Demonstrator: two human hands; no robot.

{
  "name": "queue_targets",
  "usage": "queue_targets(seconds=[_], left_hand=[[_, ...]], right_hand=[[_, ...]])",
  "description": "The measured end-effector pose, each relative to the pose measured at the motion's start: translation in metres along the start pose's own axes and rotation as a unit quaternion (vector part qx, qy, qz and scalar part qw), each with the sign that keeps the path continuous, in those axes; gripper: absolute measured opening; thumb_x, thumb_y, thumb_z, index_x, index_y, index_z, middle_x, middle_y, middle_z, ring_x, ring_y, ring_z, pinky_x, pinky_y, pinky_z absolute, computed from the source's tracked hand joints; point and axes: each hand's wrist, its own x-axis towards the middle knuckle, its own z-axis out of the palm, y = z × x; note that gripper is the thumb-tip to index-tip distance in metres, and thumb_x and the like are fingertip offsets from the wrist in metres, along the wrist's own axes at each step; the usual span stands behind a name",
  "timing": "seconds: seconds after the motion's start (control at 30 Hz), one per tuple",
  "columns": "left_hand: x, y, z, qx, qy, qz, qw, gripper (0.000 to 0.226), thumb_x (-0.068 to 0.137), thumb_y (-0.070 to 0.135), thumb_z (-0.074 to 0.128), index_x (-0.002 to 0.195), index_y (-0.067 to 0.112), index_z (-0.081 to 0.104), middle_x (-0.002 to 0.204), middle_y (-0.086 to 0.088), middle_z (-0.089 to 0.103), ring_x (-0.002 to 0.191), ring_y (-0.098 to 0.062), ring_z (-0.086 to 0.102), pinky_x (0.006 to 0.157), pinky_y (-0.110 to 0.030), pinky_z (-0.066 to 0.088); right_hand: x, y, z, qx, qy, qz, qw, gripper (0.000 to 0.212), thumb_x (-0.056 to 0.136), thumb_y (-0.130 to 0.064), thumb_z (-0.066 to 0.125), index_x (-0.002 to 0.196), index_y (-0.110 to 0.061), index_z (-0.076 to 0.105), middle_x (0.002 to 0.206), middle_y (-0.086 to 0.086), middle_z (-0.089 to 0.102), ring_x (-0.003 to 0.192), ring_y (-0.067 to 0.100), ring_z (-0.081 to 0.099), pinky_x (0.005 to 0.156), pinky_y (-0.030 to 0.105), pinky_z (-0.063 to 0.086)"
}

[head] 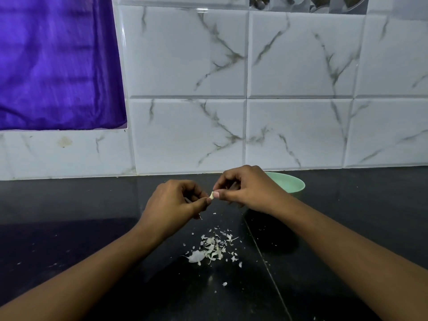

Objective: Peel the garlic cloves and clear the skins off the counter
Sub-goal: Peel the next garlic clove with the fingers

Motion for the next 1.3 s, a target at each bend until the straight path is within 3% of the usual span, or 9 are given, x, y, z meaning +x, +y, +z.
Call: queue_targets(seconds=[0.23,0.33,0.4,0.5,0.73,0.97,1.1,1.17,1.3], left_hand=[[0.002,-0.003,0.002,-0.059,-0.024,-0.014,0.998,0.010,0.082,0.021,0.073,0.074,0.020,0.069,0.066,0.005,0.072,0.059,-0.010,0.070,0.062,-0.019,0.053],[0.003,-0.004,0.002,-0.125,-0.042,-0.034,0.991,0.008,0.083,0.014,0.071,0.075,0.016,0.068,0.068,-0.002,0.073,0.061,-0.019,0.071,0.064,-0.025,0.054],[0.004,-0.004,0.003,-0.161,-0.052,-0.041,0.985,0.008,0.083,0.011,0.070,0.076,0.014,0.068,0.068,-0.003,0.072,0.061,-0.021,0.070,0.065,-0.029,0.054],[0.004,-0.005,0.002,-0.186,-0.046,-0.050,0.980,0.007,0.083,0.010,0.070,0.077,0.012,0.067,0.068,-0.004,0.071,0.059,-0.021,0.068,0.058,-0.021,0.052],[0.002,-0.004,0.002,-0.062,-0.012,-0.001,0.998,0.010,0.077,0.023,0.077,0.071,0.021,0.069,0.064,0.005,0.072,0.057,-0.009,0.070,0.058,-0.016,0.051],[0.002,-0.004,-0.001,-0.003,0.012,0.010,1.000,0.011,0.077,0.030,0.077,0.070,0.025,0.069,0.060,0.011,0.070,0.057,0.000,0.067,0.063,-0.024,0.054],[0.002,-0.004,-0.001,0.054,0.017,0.032,0.998,0.011,0.076,0.034,0.076,0.072,0.026,0.070,0.061,0.014,0.069,0.059,0.004,0.065,0.067,-0.033,0.056],[0.001,-0.004,-0.001,0.076,0.028,0.046,0.996,0.010,0.076,0.036,0.075,0.072,0.028,0.071,0.061,0.016,0.068,0.061,0.006,0.064,0.066,-0.032,0.055],[0.000,-0.004,0.000,0.129,0.048,0.104,0.985,0.007,0.077,0.038,0.074,0.076,0.031,0.072,0.066,0.015,0.070,0.065,0.002,0.065,0.064,-0.031,0.053]], right_hand=[[0.001,0.002,0.002,0.119,-0.040,0.056,0.991,0.009,0.087,-0.011,0.066,0.079,-0.016,0.069,0.071,0.000,0.069,0.064,0.008,0.066,0.050,0.021,0.049],[0.001,0.002,0.002,0.171,-0.046,0.082,0.981,0.011,0.088,-0.009,0.063,0.079,-0.013,0.068,0.068,0.001,0.067,0.061,0.007,0.063,0.049,0.020,0.047],[0.001,0.004,0.003,0.131,-0.062,0.081,0.986,0.008,0.086,-0.009,0.065,0.080,-0.014,0.068,0.067,-0.002,0.067,0.061,0.007,0.063,0.050,0.021,0.048],[0.000,0.007,0.006,0.014,-0.129,0.075,0.989,0.001,0.083,-0.012,0.070,0.082,-0.012,0.069,0.066,-0.005,0.067,0.062,0.005,0.063,0.054,0.023,0.051],[0.000,-0.003,-0.012,-0.002,-0.024,0.057,0.998,0.026,0.065,-0.021,0.086,0.060,-0.021,0.061,0.056,-0.007,0.061,0.056,0.007,0.057,0.058,0.029,0.054],[-0.001,-0.004,-0.010,0.035,-0.050,0.024,0.998,0.018,0.080,-0.004,0.071,0.089,-0.019,0.070,0.073,-0.008,0.066,0.064,-0.001,0.062,0.061,0.027,0.056],[-0.002,-0.008,-0.003,-0.006,-0.008,-0.020,1.000,0.006,0.079,-0.013,0.075,0.083,-0.017,0.073,0.065,-0.003,0.069,0.061,0.012,0.067,0.058,0.022,0.052],[-0.002,-0.007,-0.001,-0.028,-0.004,-0.024,0.999,0.004,0.079,-0.013,0.074,0.078,-0.017,0.073,0.063,-0.002,0.070,0.058,0.008,0.065,0.058,0.018,0.049],[-0.001,-0.005,0.008,0.045,0.018,0.039,0.998,0.008,0.078,-0.006,0.069,0.072,-0.010,0.071,0.063,0.003,0.070,0.059,0.010,0.069,0.056,0.017,0.050]])
